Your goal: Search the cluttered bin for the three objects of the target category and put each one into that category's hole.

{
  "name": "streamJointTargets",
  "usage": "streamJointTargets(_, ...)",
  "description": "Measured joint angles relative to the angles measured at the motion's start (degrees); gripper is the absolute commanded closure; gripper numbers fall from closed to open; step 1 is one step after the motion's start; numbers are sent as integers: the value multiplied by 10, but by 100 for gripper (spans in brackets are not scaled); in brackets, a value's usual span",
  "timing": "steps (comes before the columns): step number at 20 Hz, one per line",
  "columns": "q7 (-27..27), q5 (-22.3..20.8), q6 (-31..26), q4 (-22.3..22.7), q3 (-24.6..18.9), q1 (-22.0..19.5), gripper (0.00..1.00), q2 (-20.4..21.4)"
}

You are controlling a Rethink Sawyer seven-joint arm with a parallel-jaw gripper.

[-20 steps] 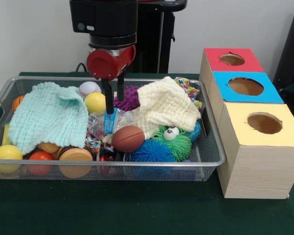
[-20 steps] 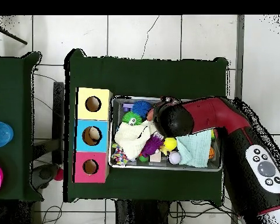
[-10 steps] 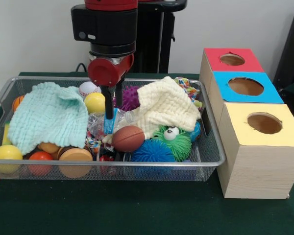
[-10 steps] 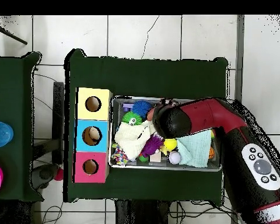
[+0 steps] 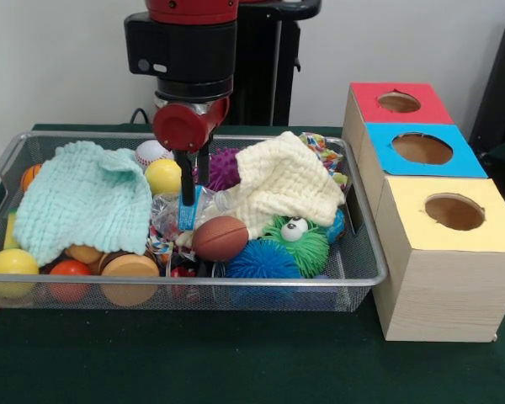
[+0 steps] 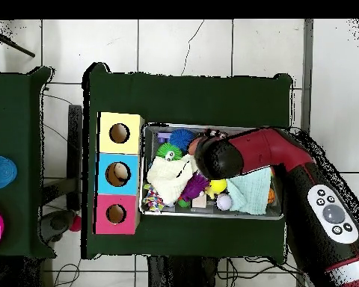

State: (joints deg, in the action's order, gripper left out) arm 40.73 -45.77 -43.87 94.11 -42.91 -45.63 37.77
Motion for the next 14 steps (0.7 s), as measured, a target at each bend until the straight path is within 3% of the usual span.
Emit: streamJointTargets(14, 0, -5, 0, 5, 8, 3, 0, -6)
